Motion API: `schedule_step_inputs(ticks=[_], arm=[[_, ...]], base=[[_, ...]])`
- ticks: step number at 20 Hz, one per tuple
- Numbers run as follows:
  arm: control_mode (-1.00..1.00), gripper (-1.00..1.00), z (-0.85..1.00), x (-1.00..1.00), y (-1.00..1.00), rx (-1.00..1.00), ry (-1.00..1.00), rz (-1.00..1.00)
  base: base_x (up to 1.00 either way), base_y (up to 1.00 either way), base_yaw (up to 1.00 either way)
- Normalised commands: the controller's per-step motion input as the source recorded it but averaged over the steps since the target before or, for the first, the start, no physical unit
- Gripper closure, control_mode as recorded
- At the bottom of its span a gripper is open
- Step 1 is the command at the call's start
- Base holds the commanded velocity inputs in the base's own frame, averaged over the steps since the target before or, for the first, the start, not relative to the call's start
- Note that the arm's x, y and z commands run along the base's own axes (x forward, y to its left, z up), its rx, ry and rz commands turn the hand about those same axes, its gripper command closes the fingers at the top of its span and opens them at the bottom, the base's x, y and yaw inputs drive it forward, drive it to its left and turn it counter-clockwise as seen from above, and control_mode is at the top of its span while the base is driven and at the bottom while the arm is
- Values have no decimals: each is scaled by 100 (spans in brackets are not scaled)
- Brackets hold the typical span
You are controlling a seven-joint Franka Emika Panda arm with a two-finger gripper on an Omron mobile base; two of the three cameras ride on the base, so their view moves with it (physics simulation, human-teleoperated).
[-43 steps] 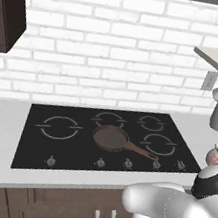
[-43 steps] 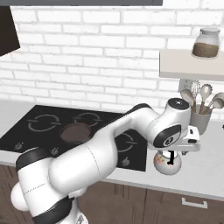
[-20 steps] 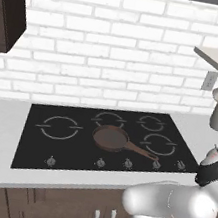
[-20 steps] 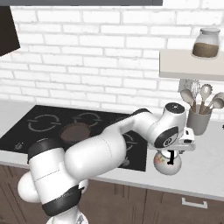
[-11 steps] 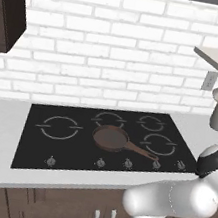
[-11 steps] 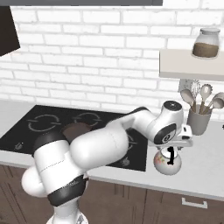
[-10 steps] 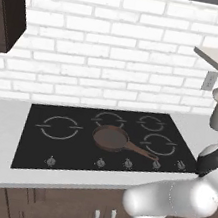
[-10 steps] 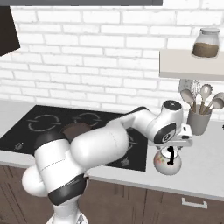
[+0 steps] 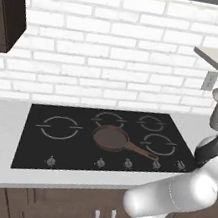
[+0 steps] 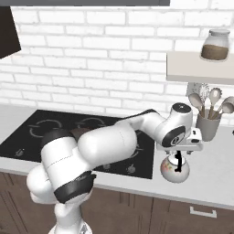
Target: Pick the kettle from the counter and place it on a stove burner. Then turn the burner on.
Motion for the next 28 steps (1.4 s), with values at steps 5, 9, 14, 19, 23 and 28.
schedule_step_inputs(ticks=[5, 9, 14, 19, 23, 28], arm=[[-100, -100, -8, 1, -19, 0, 0, 0], [-100, -100, -9, 6, -4, 0, 0, 0], [-100, -100, -6, 2, 0, 0, 0, 0], [-100, -100, -9, 0, 0, 0, 1, 0], [-100, -100, -11, 0, 0, 0, 1, 0], [-100, -100, -4, 0, 0, 0, 0, 0]], base=[[0, 0, 0], [0, 0, 0], [0, 0, 0], [0, 0, 0], [0, 0, 0], [0, 0, 0]])
